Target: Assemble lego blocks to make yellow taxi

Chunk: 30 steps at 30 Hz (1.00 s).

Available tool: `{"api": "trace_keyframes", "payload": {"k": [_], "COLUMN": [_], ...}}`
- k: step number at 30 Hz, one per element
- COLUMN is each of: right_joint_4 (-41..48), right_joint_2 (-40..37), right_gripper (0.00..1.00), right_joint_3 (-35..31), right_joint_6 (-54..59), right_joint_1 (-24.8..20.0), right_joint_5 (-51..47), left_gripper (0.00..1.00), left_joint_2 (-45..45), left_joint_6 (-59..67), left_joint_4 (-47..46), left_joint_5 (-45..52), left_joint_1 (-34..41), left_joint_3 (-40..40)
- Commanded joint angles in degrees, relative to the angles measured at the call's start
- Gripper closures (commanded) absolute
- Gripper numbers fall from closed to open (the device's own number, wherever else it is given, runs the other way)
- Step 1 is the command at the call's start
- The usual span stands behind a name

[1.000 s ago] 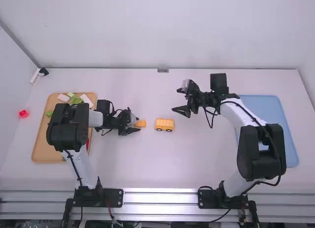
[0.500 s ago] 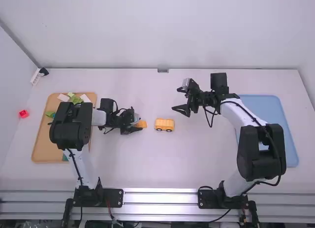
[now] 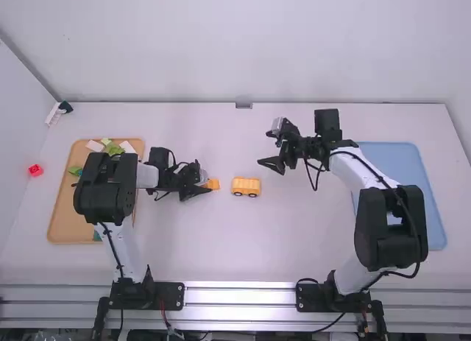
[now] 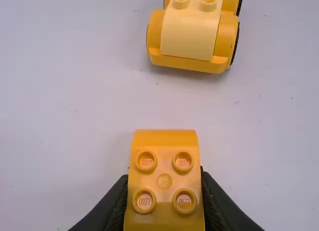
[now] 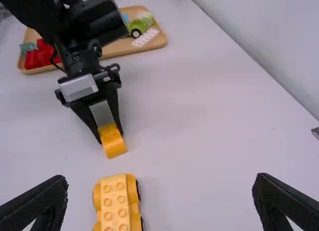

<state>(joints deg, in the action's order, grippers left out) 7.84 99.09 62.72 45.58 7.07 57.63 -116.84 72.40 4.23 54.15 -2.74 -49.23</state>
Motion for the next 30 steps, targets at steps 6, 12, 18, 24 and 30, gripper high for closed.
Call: {"api": "trace_keyframes", "payload": {"k": [6, 12, 18, 24, 30], "right_joint_4": [6.62, 11.04, -14.69, -36.0, -49.88], "right_joint_2": [-0.17, 0.09, 7.04, 10.99, 19.12], "right_gripper": [0.01, 0.01, 0.01, 0.01, 0.01], "right_joint_3": [0.2, -0.52, -13.66, -22.27, -24.0], "right_joint_6": [8.44, 14.14, 10.45, -1.2, -6.78], "right_joint_1": [-2.34, -2.84, 2.67, 3.48, 3.61], "right_joint_5": [1.97, 2.58, 2.69, 3.15, 3.13], "left_gripper": [0.85, 0.85, 0.9, 0.91, 0.9], "left_joint_2": [11.02, 17.97, 16.39, 14.12, 13.64], "left_joint_6": [0.39, -1.55, -3.87, -6.69, -6.73], "left_joint_4": [-7.28, -7.98, -3.3, 0.76, 1.42], "left_joint_5": [-2.58, 1.03, 2.93, 7.63, 8.44], "left_joint_1": [0.72, 4.17, 8.07, 9.22, 9.29], "left_joint_3": [0.0, 0.0, 0.0, 0.0, 0.0]}}
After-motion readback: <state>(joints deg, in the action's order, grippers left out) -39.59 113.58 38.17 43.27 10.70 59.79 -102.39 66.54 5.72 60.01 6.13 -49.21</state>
